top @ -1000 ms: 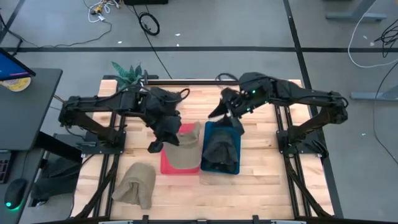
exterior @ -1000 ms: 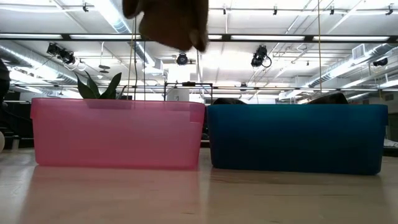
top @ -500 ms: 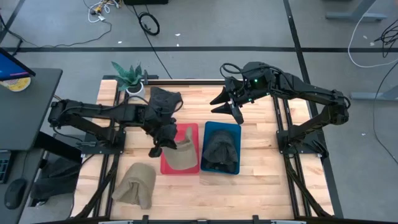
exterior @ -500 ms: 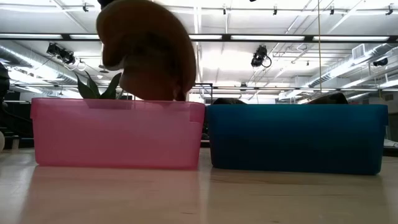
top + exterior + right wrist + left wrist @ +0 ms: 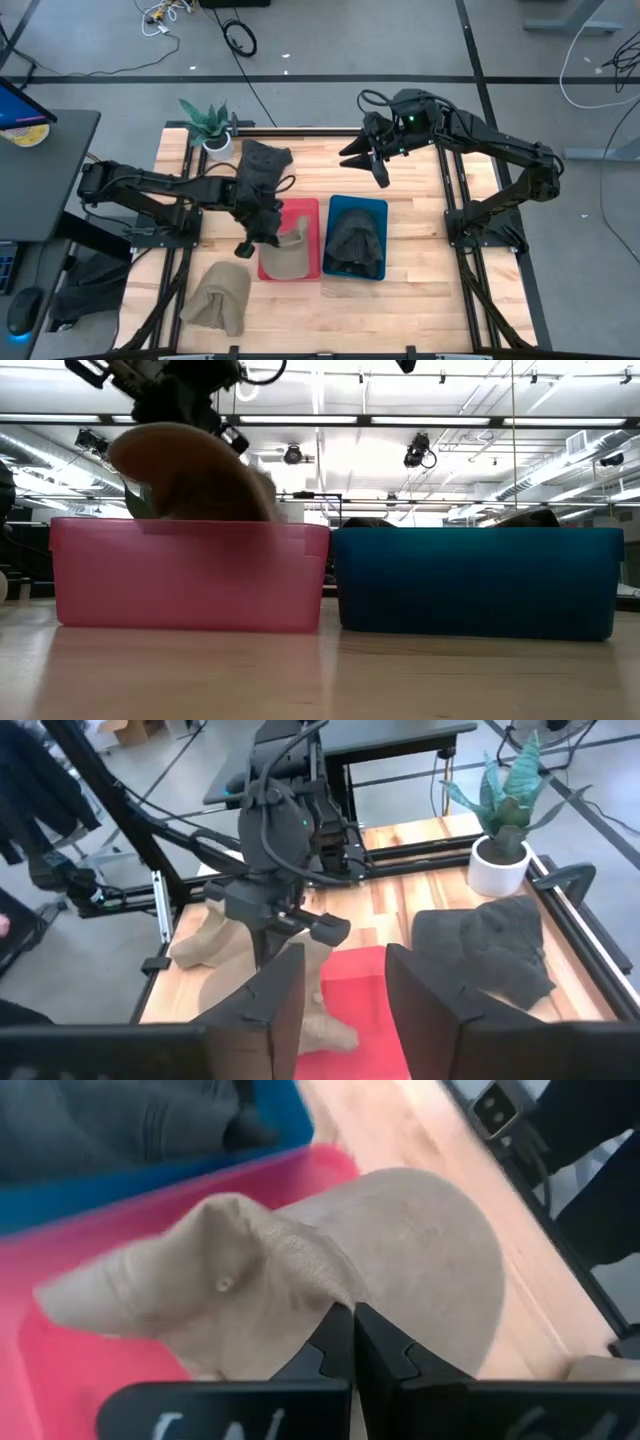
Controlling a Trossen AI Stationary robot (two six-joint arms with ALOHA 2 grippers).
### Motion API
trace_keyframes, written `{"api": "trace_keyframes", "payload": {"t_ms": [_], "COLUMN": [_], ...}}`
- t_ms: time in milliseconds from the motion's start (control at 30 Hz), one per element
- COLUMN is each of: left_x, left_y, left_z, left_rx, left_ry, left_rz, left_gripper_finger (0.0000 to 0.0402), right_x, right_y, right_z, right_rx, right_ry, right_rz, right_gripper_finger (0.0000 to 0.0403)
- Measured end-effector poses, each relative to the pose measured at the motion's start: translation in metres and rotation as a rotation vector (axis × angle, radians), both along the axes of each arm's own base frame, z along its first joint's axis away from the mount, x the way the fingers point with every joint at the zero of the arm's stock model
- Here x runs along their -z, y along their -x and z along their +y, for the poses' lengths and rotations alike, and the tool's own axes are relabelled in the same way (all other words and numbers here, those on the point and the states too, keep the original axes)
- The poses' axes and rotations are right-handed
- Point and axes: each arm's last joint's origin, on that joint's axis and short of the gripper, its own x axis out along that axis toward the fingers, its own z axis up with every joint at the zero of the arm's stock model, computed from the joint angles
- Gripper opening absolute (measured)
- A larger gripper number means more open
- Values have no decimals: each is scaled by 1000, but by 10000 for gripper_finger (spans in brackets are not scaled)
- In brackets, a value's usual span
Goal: Pick & Place hat
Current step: Put the right brown cap into the red bin
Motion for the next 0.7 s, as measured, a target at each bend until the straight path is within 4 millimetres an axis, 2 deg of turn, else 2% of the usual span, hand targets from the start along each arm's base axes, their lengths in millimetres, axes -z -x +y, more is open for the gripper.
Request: {"api": "trace_keyframes", "payload": {"t_ms": [167, 467, 700], "left_x": [-4, 9, 24], "left_y": [-3, -10, -19], "left_z": [1, 2, 8], "left_rx": [55, 140, 188], "left_ry": [-41, -79, -96], "left_rz": [-66, -54, -27], "left_gripper_finger": [1, 1, 1], "right_x": [-2, -7, 3], "right_y": [-3, -12, -25], "right_z": [-3, -7, -10], "right_rx": [87, 138, 164], "right_ry": [5, -7, -59], "right_rz": [-20, -111, -75], "right_gripper_finger": [134, 119, 112]}}
